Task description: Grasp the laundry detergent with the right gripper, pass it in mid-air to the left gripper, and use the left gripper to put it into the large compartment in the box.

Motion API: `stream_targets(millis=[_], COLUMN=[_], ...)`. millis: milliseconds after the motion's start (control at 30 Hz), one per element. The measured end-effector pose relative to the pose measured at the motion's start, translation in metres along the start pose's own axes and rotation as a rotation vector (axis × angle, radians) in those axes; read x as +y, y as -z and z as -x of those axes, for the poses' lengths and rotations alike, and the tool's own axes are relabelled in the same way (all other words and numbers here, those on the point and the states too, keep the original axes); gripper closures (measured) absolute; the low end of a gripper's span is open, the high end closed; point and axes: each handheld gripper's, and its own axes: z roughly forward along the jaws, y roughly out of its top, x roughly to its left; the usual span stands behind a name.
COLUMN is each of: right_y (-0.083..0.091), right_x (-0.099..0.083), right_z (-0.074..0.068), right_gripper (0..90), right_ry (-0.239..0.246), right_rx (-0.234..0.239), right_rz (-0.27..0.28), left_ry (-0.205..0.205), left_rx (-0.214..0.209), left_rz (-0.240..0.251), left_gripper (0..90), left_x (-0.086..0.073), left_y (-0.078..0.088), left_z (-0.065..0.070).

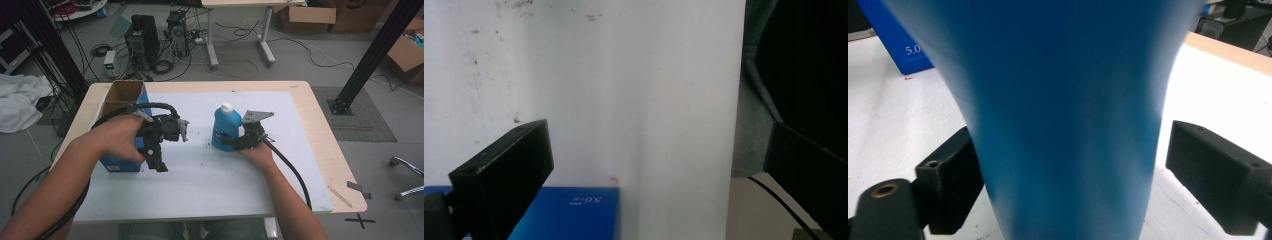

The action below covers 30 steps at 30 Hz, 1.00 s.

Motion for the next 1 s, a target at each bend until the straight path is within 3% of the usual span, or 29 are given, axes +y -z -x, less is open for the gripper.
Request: stream_targets(millis=[633,1000], right_y=[-0.0002,-0.0014], right_x=[-0.0004,-0.0002], right_z=[-0.0011,-0.0032], right_gripper=[27.7,40.7], right_ry=[0.011,0.026], right_rx=[0.018,0.038], right_rz=[0.009,0.007], left_ry=[0.002,0.000], left_rx=[-0.002,0.000], left_rz=[-0.009,-0.006], left_gripper=[0.1,0.1], left_x=[0.0007,0.0014], left_y=[-0.0019,-0.0012], left_z=[-0.0018,-0.0010])
